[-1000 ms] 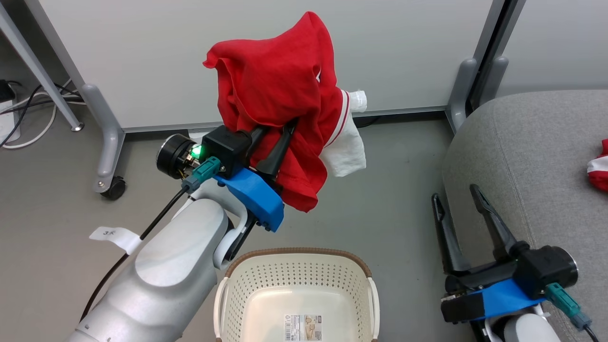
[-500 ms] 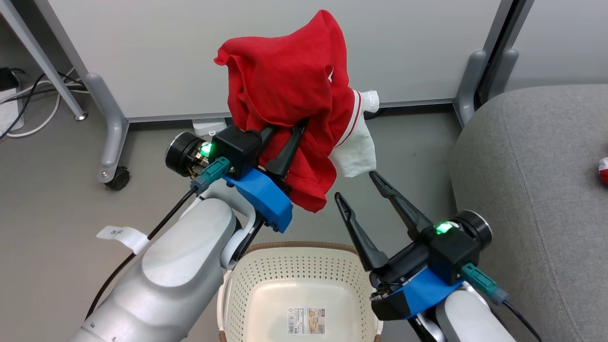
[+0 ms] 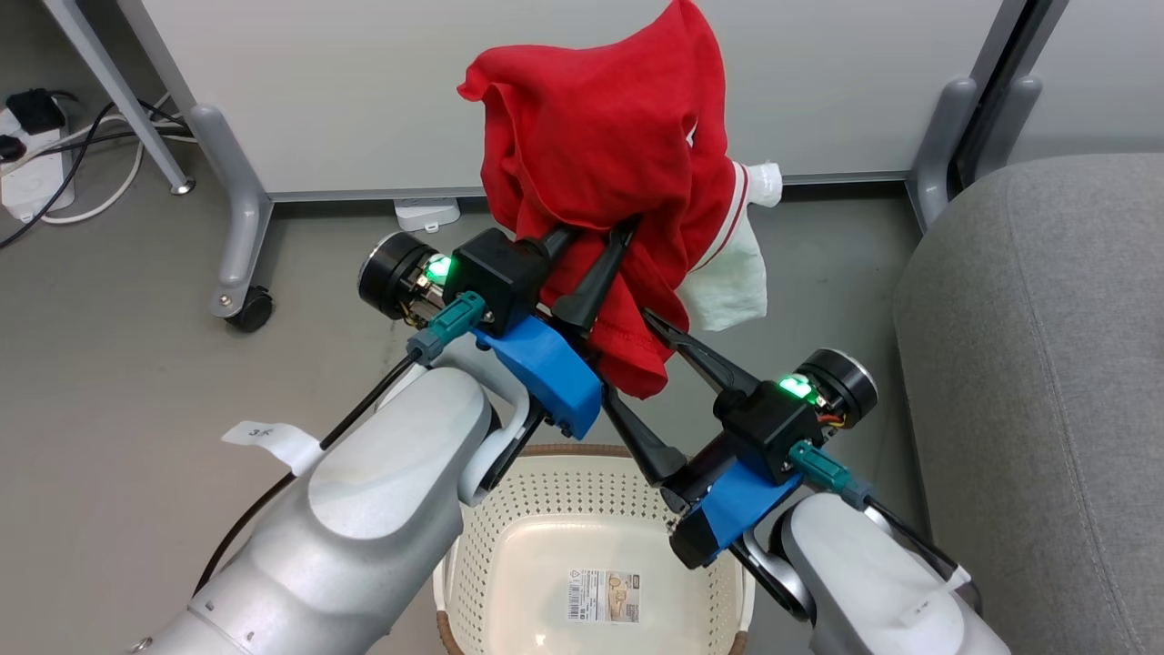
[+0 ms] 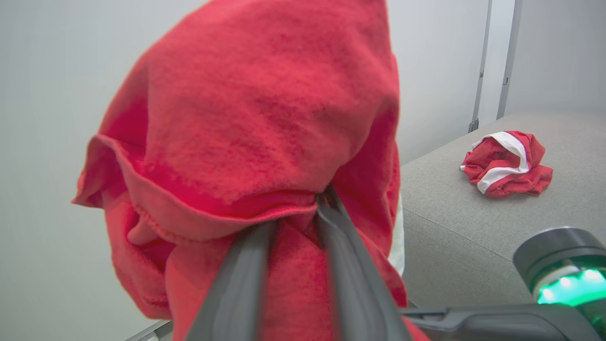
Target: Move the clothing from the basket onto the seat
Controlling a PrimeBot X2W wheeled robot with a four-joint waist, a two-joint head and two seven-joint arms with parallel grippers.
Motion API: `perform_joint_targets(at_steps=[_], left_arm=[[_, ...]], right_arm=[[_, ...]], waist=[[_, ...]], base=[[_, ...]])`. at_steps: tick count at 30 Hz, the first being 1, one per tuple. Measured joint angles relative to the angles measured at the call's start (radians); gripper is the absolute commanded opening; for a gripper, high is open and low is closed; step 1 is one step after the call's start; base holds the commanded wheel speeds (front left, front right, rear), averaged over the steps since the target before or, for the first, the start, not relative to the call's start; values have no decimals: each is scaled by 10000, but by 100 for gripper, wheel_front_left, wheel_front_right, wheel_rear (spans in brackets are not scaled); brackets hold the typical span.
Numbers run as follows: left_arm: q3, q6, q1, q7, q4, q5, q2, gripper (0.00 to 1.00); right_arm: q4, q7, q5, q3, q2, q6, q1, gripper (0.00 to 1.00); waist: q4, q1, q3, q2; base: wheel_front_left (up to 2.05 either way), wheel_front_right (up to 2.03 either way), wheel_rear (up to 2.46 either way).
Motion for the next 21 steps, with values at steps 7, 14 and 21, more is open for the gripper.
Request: perform_joint_targets(at_steps=[7, 14, 21], left_arm=[[-123, -75, -107, -54, 86, 27, -222, 0], [-186, -165, -250, -128, 259, 56, -443, 0], [-178, -244, -264, -176, 460, 52, -464, 0]], right_arm=[[943, 2, -8, -23, 102, 0, -922, 100], [1546, 2, 591, 219, 132, 0, -1365, 0], [1542, 2, 723, 384, 136, 0, -1448, 0]], waist=[[167, 0, 174, 0], [330, 0, 283, 0], [311, 0, 228, 0]], base=[[0, 0, 0], [0, 0, 0], [0, 0, 0]])
